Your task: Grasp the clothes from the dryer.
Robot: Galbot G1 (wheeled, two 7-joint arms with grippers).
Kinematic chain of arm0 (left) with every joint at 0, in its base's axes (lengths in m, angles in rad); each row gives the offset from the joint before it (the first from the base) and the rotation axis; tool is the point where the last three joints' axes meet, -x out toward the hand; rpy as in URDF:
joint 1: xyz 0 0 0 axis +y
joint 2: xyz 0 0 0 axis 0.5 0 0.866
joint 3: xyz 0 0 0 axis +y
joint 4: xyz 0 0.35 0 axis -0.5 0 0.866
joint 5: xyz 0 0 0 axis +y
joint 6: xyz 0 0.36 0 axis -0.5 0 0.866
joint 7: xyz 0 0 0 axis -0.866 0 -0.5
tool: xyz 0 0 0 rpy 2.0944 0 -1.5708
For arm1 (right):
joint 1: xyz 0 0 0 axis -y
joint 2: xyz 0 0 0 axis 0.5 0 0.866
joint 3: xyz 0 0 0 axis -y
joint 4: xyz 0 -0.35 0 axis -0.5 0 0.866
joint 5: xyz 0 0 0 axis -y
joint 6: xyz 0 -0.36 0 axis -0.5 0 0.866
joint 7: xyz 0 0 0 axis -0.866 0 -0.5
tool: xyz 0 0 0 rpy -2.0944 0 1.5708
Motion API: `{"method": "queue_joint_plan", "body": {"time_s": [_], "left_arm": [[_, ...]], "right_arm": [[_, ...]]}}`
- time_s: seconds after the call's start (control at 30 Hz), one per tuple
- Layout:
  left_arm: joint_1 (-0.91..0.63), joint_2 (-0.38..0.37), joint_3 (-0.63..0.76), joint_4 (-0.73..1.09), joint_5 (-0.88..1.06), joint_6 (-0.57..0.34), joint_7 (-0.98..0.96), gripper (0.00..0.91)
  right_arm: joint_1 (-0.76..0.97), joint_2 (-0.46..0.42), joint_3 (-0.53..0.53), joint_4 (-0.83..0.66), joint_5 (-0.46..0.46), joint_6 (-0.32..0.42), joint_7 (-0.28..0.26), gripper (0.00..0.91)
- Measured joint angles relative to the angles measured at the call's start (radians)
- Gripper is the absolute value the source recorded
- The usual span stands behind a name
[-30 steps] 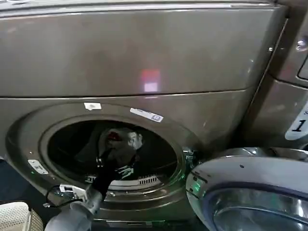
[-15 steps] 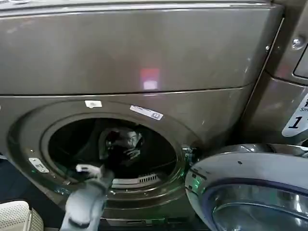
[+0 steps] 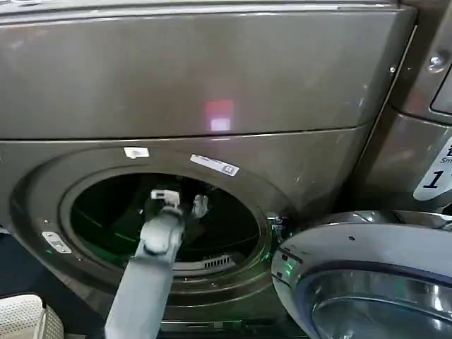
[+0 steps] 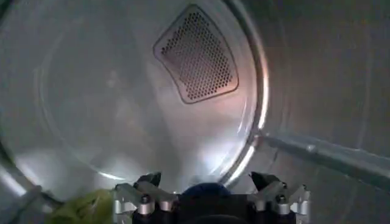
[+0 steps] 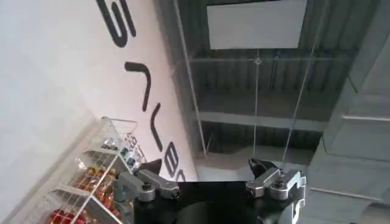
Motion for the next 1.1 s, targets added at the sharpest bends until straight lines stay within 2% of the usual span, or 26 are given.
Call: {"method": "queue_joint_plan", "body": {"time_s": [0.23,0.47,1.1], "left_arm": [[-0.098,-0.003,0.023,0.167,0.044,0.011,0.067,0.907],[-0.199,0.022,0.110,0.312,0.108,0.027,0.241,0.907],[-0.460,0.043,0.419,0.663,0.431,-0.116,0.738,0.907]], "right_arm": [[0.007,-0.002,-0.007,-0.007,-0.009,0.008,-0.006,0.907],[0.022,-0.001,-0.021,-0.009,-0.023,0.016,-0.011,0.907],[0.036,0.004,-0.036,-0.007,-0.043,0.027,-0.015,0.907]]}}
